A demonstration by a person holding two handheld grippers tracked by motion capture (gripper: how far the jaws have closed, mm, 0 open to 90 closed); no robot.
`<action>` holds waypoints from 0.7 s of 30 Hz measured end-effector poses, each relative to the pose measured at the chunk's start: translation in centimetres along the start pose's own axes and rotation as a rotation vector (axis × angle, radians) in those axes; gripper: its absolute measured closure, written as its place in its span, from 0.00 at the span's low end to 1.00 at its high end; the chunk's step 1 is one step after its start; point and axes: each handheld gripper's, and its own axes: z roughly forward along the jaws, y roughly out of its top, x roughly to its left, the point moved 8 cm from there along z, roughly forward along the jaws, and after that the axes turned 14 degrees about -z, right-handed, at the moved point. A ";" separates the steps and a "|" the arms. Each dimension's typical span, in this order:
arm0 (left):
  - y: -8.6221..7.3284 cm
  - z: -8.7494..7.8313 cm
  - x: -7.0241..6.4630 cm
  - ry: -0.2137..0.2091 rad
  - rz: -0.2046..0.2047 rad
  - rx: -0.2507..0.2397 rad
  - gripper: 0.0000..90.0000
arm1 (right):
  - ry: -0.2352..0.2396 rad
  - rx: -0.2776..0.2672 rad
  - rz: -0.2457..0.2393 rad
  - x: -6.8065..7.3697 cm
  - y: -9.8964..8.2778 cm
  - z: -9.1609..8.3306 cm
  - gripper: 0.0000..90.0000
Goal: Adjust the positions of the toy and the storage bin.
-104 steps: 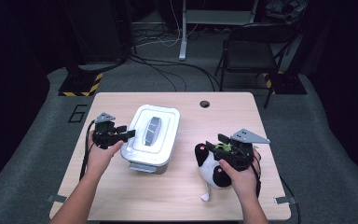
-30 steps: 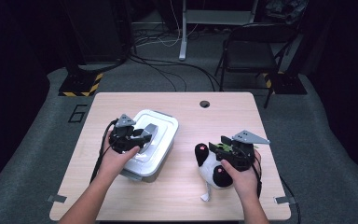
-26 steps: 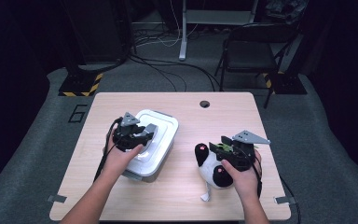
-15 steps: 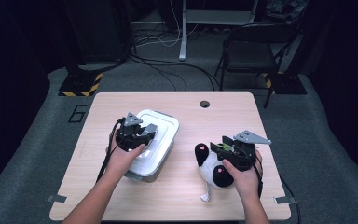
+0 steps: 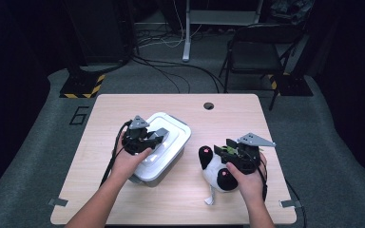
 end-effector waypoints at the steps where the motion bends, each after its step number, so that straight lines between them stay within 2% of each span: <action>1: 0.0 0.0 0.0 0.000 0.001 0.001 0.73 | 0.001 0.000 0.001 0.0 0.0 0.0 0.45; 8: 0.2 -0.1 0.0 0.012 0.005 -0.007 0.74 | -0.002 0.001 0.004 -0.2 -0.1 0.0 0.45; 13: 0.5 -0.2 -0.3 0.005 0.006 -0.007 0.74 | -0.002 0.001 0.000 -0.1 -0.1 0.0 0.45; 21: 1.6 -1.6 -0.1 0.014 -0.001 -0.034 0.74 | -0.005 -0.001 0.006 -0.2 -0.1 0.0 0.45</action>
